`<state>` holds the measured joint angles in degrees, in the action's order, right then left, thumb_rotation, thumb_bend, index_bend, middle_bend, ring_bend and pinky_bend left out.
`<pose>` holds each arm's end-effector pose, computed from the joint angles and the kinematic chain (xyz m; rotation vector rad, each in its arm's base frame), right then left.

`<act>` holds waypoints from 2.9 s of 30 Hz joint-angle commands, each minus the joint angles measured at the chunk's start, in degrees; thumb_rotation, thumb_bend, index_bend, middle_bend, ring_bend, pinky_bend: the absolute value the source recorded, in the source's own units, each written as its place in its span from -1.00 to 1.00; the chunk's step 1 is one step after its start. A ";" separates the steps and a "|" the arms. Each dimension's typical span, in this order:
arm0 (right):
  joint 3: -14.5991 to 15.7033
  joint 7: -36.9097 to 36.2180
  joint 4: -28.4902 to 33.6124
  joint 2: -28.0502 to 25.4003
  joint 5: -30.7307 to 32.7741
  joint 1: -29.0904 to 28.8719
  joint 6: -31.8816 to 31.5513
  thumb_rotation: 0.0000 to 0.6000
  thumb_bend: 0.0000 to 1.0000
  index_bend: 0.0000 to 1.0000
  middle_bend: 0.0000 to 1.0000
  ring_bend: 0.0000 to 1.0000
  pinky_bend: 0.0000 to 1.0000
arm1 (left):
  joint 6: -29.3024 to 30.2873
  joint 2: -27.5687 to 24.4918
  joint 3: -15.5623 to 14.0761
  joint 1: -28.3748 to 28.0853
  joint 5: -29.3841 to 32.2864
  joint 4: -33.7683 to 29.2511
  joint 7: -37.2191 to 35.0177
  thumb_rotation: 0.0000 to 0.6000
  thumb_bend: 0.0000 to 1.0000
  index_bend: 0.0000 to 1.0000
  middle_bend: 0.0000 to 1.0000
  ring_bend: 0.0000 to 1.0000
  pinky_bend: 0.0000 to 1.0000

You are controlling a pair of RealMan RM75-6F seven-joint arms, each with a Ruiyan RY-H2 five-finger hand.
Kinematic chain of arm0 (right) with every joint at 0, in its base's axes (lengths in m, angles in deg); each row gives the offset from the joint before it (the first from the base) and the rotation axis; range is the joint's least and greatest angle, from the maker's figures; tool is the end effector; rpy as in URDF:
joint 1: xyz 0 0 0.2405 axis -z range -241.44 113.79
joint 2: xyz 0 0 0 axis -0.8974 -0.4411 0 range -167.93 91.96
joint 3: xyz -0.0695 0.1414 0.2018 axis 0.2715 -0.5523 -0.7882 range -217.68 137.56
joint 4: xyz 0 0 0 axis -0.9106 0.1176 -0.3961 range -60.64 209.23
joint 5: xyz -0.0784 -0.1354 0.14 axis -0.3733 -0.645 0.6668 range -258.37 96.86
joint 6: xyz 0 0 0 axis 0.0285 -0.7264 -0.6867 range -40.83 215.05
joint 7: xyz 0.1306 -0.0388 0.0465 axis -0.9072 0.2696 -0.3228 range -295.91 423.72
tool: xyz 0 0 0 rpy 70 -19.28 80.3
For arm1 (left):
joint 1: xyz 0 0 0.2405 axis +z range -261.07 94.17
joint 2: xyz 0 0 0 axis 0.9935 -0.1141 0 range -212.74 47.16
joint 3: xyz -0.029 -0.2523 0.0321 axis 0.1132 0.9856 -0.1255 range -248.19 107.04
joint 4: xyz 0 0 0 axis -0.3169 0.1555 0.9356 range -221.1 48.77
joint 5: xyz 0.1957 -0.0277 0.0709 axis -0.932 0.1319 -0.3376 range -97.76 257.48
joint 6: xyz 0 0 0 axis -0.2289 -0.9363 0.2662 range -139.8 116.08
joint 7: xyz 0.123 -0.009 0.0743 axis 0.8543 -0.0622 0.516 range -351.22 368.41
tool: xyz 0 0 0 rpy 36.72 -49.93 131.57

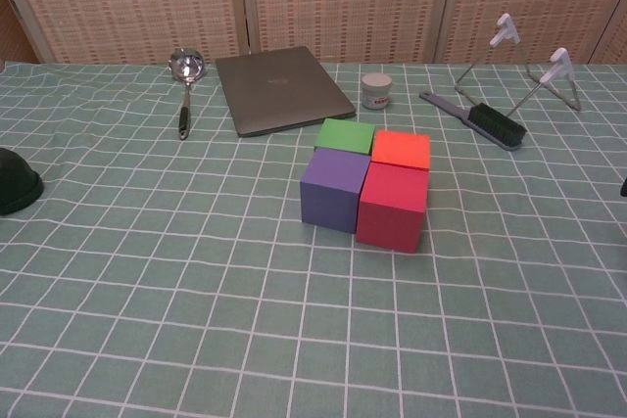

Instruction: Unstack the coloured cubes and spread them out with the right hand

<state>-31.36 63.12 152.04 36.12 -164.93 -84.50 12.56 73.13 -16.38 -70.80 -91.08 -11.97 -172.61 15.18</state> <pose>-0.3209 -0.2282 0.0809 1.7563 -0.9116 0.7628 -0.3104 0.1854 0.1422 -1.5771 -0.7233 -0.8239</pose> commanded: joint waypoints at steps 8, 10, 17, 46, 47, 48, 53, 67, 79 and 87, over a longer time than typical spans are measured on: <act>-2.99 -3.24 -1.07 1.12 -1.61 0.62 0.14 1.00 -0.81 -1.00 -1.00 -1.00 -0.90 | 0.09 -0.03 -0.01 0.02 -0.05 0.08 -0.12 1.00 0.27 -0.40 -0.44 -0.44 0.00; -3.80 -5.33 -0.53 1.53 -2.30 0.48 -0.21 1.00 -0.81 -1.00 -1.00 -1.00 -0.90 | 0.05 0.01 -0.06 0.00 -0.12 0.08 -0.01 1.00 0.27 -0.40 -0.44 -0.44 0.00; -6.34 -15.34 2.49 2.83 -8.03 -1.17 -3.63 1.00 -0.82 -0.88 -0.94 -0.98 -0.22 | -0.07 0.03 -0.13 -0.02 -0.12 0.00 0.31 1.00 0.27 -0.40 -0.44 -0.44 0.00; -11.03 -2.22 6.24 13.10 -1.52 -10.33 14.27 1.00 -0.81 -0.70 -0.73 -0.83 -0.39 | 0.82 -0.36 0.18 0.28 -0.03 0.35 -0.80 1.00 0.27 -0.40 -0.44 -0.44 0.00; -11.19 -1.95 5.95 13.44 -1.41 -10.36 14.16 1.00 -0.81 -0.69 -0.73 -0.83 -0.39 | 0.81 -0.35 0.16 0.27 -0.08 0.34 -0.77 1.00 0.27 -0.40 -0.44 -0.44 0.00; -11.32 -1.76 5.69 13.74 -1.30 -10.40 14.11 1.00 -0.81 -0.69 -0.73 -0.83 -0.39 | 0.76 -0.34 0.15 0.25 -0.10 0.35 -0.72 1.00 0.27 -0.40 -0.44 -0.44 0.00; -11.80 -1.44 4.67 14.79 -0.66 -10.85 14.62 1.00 -0.81 -0.69 -0.73 -0.83 -0.40 | 0.62 -0.28 0.12 0.22 -0.06 0.35 -0.52 1.00 0.27 -0.40 -0.44 -0.44 0.00; -12.79 -1.71 -0.30 18.90 1.71 -12.59 17.76 1.00 -0.81 -0.69 -0.73 -0.83 -0.42 | 0.66 -0.44 0.29 0.30 0.32 0.48 -1.04 1.00 0.27 -0.40 -0.44 -0.44 0.00; -12.05 -7.23 -3.34 20.80 -1.52 -12.04 14.28 1.00 -0.81 -0.50 -0.57 -0.61 -0.25 | 0.42 -0.32 0.17 0.20 0.18 0.45 -0.81 1.00 0.27 -0.40 -0.44 -0.44 0.00; -11.46 -9.85 -7.90 23.31 -4.54 -10.77 8.96 1.00 -0.72 0.04 -0.03 0.09 0.48 | 0.53 -0.31 0.15 0.24 0.10 0.43 -0.87 1.00 0.27 -0.40 -0.44 -0.44 0.00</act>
<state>-43.00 53.70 144.64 59.02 -169.02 -95.57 22.08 73.66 -16.69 -70.65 -90.85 -11.88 -172.18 14.30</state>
